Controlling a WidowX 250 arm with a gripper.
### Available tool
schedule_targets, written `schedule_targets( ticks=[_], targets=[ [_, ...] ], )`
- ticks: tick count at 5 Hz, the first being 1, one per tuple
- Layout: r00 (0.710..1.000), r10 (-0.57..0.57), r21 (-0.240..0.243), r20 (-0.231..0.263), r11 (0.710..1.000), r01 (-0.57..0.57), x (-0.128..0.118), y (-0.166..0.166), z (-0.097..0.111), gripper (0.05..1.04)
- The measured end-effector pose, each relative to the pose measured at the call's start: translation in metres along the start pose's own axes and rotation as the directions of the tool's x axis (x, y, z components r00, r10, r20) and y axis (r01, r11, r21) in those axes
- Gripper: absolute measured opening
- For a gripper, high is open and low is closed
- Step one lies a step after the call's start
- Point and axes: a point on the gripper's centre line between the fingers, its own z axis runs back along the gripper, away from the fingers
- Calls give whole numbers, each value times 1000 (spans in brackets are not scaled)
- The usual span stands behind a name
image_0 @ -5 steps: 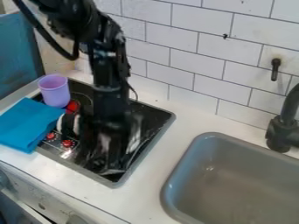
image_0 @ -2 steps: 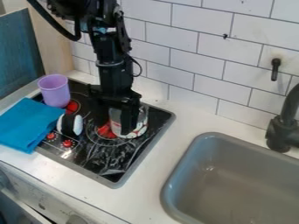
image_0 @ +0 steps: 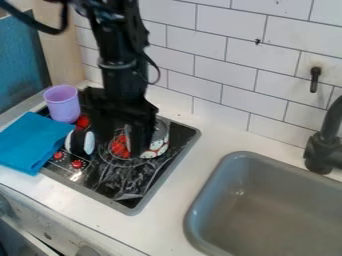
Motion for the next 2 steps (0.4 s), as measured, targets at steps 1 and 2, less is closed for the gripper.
schedule_targets(
  ticks=[1,2],
  targets=[
    [1000,0,52,1,999,0,-34,2,27,1000],
    [1000,-1,44,15,999,1,-56,13,43,1000]
  ],
)
